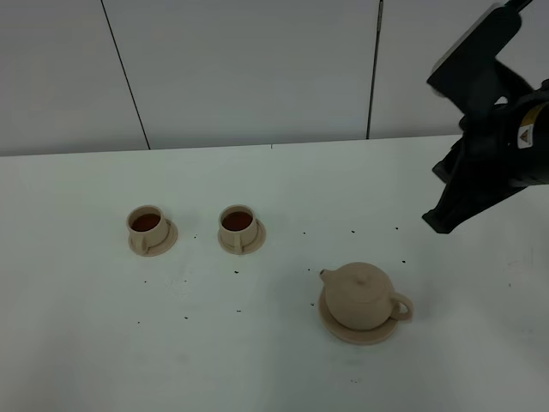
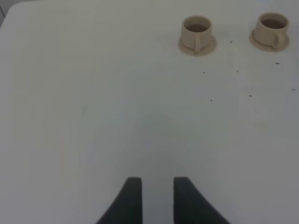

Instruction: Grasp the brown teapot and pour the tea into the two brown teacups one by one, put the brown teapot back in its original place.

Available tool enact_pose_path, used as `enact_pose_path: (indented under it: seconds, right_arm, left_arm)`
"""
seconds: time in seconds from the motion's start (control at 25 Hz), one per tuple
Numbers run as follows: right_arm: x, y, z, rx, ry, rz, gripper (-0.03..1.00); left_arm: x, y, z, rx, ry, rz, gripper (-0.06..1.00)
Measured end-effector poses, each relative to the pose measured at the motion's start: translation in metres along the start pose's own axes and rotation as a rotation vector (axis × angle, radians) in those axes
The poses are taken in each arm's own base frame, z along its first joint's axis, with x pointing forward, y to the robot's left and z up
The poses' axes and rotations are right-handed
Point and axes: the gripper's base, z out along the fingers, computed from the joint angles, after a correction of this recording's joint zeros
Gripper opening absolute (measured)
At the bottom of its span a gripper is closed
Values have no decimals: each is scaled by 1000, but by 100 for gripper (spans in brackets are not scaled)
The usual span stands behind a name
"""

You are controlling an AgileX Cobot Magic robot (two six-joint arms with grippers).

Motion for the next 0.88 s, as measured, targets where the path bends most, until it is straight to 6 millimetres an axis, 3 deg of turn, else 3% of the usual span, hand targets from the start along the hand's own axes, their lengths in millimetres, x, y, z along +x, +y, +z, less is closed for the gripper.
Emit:
enact_pose_path:
  seconds: [0.2,0.52,0.72,0.88]
  right_arm:
    - [10,-12,-33,165,-34,77,23]
    - [63,-13,-87,349,-127,166,23]
    - [75,-14,-127,409,-219,220,23]
    - [83,-13,-140,428,-199,245,24]
  left_arm:
    - [0,0,0,0,0,0,24]
    - [0,0,0,0,0,0,24]
    - [0,0,0,0,0,0,24]
    - [0,0,0,0,0,0,24]
